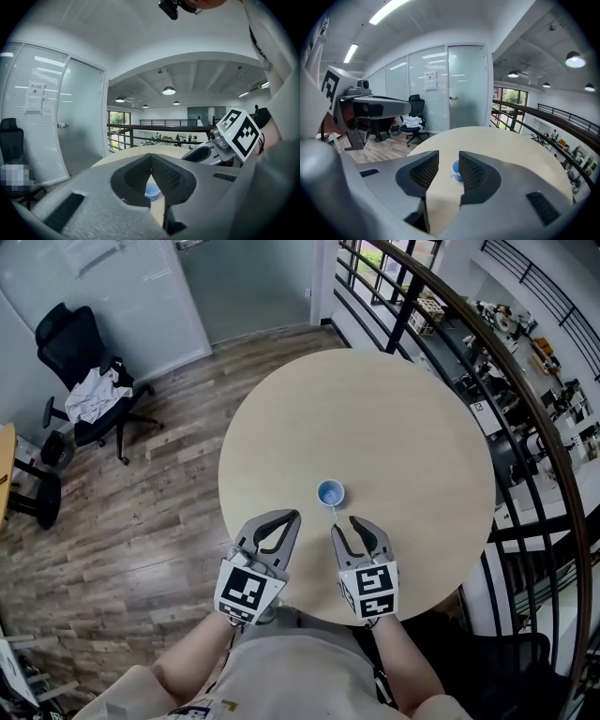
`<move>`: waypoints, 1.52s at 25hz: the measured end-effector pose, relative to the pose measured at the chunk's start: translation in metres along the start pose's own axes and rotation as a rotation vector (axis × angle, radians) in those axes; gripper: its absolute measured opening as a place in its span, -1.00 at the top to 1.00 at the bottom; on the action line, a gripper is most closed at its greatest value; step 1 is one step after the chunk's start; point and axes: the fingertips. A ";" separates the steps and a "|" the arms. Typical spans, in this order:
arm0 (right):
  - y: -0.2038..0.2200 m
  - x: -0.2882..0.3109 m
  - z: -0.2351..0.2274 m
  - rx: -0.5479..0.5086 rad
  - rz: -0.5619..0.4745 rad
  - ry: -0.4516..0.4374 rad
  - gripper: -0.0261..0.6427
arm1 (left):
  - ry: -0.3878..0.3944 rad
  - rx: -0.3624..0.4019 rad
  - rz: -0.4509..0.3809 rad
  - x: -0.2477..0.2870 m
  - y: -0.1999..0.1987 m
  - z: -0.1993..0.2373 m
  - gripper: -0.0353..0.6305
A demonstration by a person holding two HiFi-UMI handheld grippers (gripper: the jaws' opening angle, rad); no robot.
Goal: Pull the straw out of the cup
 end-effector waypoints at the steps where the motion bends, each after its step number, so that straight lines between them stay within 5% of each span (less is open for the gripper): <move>1: 0.006 0.004 0.000 0.002 0.013 0.002 0.56 | 0.005 -0.004 0.013 0.003 0.006 -0.001 0.85; 12: 0.044 0.044 -0.012 0.004 0.125 0.009 0.56 | 0.055 -0.067 0.108 0.032 0.047 -0.009 0.85; 20: 0.055 0.058 -0.021 0.008 0.120 0.049 0.77 | 0.058 -0.090 0.132 0.039 0.065 -0.004 0.85; 32: 0.023 0.037 -0.023 -0.046 0.063 0.112 0.81 | 0.037 -0.090 0.078 0.026 0.039 0.009 0.85; 38: -0.021 0.002 -0.019 -0.073 -0.035 0.128 0.82 | 0.013 -0.082 -0.018 0.010 -0.011 0.019 0.85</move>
Point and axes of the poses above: the fingertips, and each gripper's own axes: x forward along the fingers, z to its left, y out of its underside, and after that the axes turned 8 degrees about x, right-handed
